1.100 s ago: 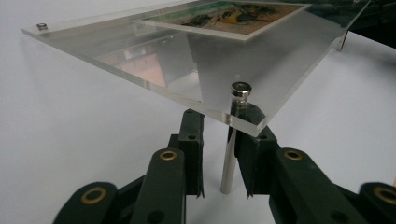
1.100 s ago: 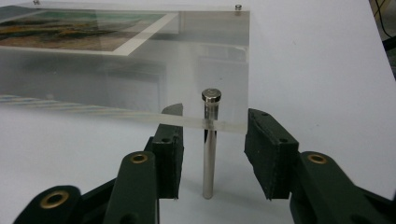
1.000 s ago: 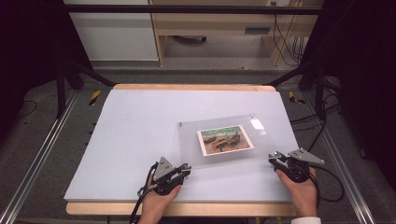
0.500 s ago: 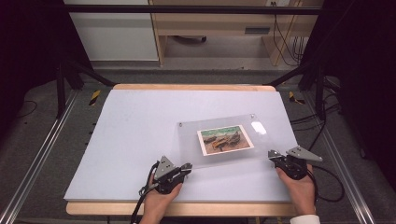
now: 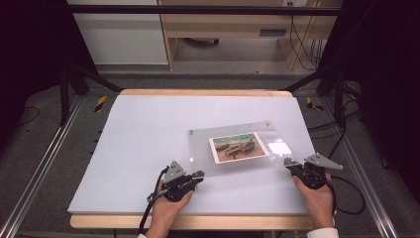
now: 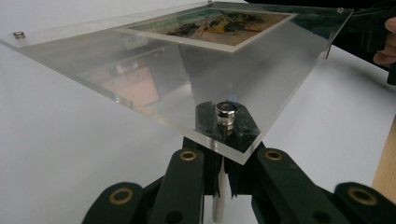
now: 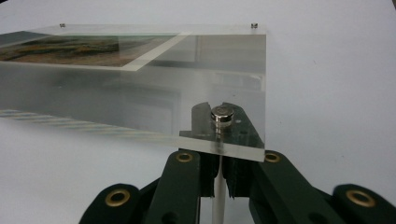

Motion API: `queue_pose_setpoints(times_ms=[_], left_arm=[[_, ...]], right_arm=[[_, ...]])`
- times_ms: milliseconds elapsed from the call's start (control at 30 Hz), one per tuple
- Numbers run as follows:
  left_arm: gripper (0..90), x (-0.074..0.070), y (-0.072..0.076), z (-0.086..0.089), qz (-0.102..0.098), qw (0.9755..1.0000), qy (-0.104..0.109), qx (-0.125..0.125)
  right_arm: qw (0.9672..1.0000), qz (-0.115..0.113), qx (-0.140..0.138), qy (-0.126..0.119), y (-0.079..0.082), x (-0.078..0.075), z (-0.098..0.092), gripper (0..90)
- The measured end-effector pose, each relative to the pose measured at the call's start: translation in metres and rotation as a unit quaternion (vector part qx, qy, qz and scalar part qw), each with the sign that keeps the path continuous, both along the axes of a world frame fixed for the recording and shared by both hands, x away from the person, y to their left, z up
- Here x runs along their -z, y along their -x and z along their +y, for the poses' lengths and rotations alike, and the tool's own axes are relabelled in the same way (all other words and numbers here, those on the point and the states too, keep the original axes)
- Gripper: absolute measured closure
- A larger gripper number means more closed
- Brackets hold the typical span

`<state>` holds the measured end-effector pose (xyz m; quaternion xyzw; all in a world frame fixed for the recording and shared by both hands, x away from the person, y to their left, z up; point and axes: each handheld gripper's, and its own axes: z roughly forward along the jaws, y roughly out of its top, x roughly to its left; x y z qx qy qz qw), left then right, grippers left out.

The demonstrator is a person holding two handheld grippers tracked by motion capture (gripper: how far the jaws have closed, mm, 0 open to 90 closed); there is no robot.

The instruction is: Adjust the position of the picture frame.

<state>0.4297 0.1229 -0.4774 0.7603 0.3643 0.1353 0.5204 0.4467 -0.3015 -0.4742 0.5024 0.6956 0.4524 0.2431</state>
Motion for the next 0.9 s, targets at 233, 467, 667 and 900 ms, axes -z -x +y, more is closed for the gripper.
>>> queue_pose_setpoints(times_ms=[233,467,667,900], left_arm=[[79.0,0.0,-0.003,-0.001,0.003,1.0,-0.002,0.002],[83.3,-0.003,-0.008,0.003,0.009,0.9999,0.002,0.006],[83.7,-0.008,-0.012,0.014,0.012,0.9999,0.008,-0.002],[83.9,-0.018,-0.022,0.038,0.006,0.9999,0.015,0.0]], right_arm=[[1.0,0.006,0.001,-0.003,0.0,-0.001,0.001,84.0],[0.9997,0.014,-0.007,-0.02,-0.003,0.0,0.001,83.6],[0.9997,0.011,-0.015,-0.018,-0.002,-0.006,0.008,84.4],[0.9992,0.001,-0.032,-0.023,-0.001,-0.015,0.027,84.9]])
